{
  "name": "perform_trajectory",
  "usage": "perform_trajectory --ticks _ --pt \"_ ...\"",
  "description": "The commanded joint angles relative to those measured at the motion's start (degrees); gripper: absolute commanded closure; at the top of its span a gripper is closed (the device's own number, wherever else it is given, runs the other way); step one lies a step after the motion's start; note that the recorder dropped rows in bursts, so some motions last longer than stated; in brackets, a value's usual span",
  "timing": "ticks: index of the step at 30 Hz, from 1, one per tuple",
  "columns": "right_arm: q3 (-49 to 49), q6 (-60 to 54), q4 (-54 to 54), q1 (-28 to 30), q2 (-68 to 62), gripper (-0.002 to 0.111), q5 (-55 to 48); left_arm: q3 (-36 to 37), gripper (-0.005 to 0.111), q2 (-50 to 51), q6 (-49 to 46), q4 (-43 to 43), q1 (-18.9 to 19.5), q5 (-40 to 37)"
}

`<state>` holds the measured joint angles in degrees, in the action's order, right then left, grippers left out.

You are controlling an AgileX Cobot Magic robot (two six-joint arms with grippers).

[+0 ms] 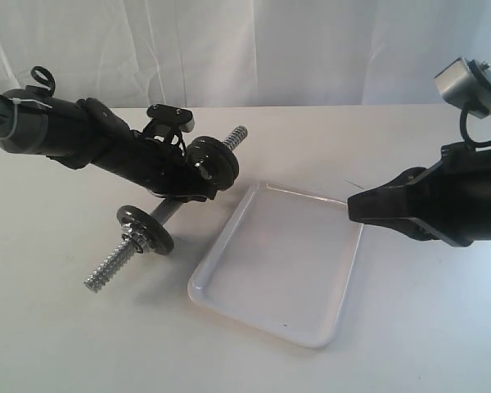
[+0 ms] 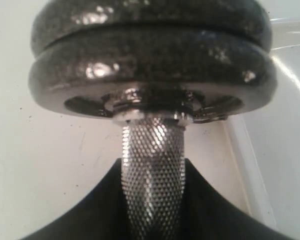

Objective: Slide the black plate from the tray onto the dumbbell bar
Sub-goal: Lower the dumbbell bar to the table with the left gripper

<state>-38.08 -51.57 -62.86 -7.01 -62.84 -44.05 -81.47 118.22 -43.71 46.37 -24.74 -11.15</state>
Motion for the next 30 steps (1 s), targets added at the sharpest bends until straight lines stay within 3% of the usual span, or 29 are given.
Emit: perform_trajectory --ticks 1,27,30 --pt "0.4 -0.1 -0.69 0.2 0.4 0.108 -0.52 -2.23 0.107 -3.37 0.33 4.14 -0.01 2.51" --pt "0.4 -0.43 -0.69 0.08 0.4 0.108 -1.04 -2.23 0.107 -0.77 0.24 4.14 -0.01 0.04" --pt "0.4 -0.57 -0.69 0.08 0.4 0.108 -1.04 -2.23 0.1 -0.77 0.24 4.14 -0.01 -0.26"
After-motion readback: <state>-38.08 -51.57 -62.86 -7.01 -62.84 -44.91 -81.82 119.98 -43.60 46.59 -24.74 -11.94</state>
